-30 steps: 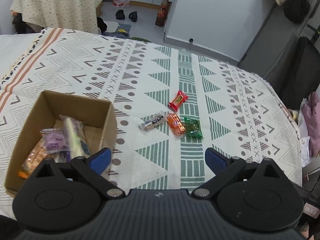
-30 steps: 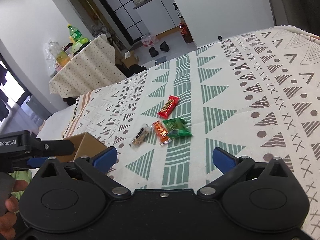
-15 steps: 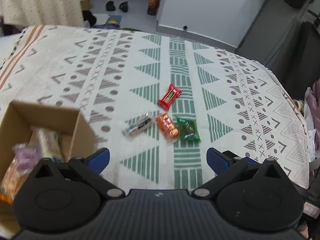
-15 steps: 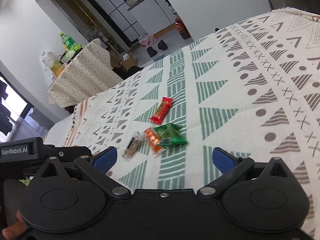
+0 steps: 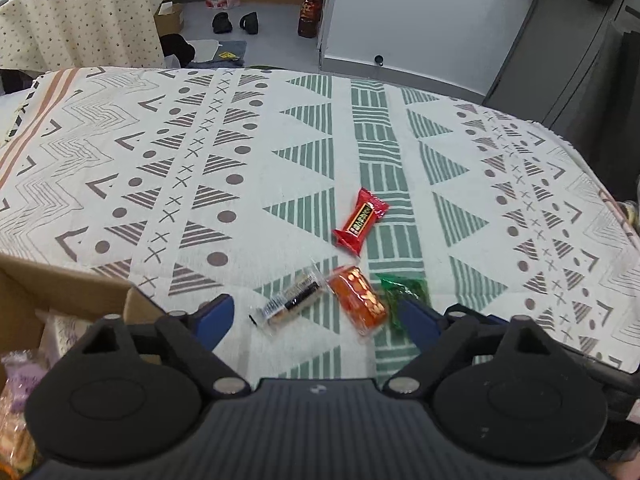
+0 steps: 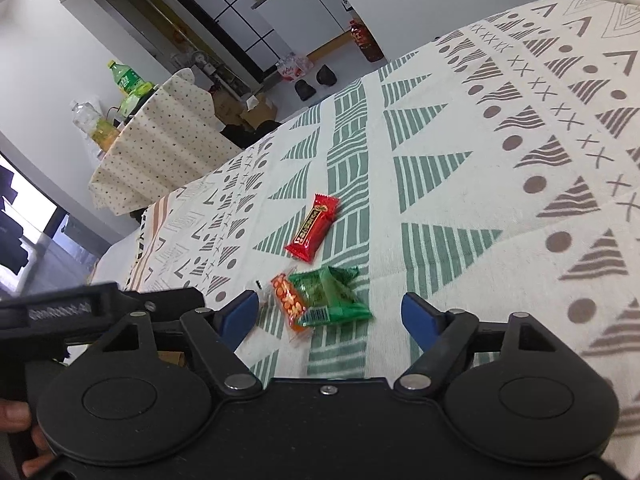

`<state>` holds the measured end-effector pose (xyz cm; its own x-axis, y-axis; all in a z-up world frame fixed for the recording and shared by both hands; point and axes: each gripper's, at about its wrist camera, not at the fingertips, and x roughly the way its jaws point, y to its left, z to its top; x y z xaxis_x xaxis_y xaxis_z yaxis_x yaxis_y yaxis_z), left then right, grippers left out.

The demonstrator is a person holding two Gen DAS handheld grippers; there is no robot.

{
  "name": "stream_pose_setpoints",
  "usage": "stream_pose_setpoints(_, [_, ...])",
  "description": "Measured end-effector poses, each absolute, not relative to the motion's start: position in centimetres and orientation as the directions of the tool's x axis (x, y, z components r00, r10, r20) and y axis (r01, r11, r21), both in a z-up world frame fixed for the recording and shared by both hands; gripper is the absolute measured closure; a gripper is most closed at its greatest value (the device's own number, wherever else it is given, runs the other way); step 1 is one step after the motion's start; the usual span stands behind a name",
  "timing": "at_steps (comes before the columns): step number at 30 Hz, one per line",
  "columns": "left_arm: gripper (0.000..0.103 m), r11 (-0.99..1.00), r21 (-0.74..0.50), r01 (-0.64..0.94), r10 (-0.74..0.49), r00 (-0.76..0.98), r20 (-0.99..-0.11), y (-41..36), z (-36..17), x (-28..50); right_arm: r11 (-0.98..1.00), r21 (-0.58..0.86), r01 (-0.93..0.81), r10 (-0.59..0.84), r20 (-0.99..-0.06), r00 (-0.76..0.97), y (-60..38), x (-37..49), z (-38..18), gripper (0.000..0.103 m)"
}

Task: Organize snacks
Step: 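Grasp clear wrapped bar with left tool while right tool grasps green packet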

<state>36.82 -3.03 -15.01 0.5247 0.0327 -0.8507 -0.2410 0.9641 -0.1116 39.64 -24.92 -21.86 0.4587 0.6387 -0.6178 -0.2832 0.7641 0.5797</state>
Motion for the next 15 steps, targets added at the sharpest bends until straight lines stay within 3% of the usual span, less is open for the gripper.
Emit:
stream_pose_setpoints(6, [0.037,0.962,-0.110,-0.252,0.034,0.505,-0.862,-2.4,-17.1,38.2,0.756,0.586,-0.292,0.650,-0.617,0.444,-23.9,41.0,-22.9,0.029])
stream_pose_setpoints(15, [0.043,0.968,-0.087,-0.235,0.042,0.494,-0.869,-2.7,-19.3,39.5,0.748,0.590,-0.303,0.661,-0.622,0.420,-22.8,42.0,-24.2,0.037])
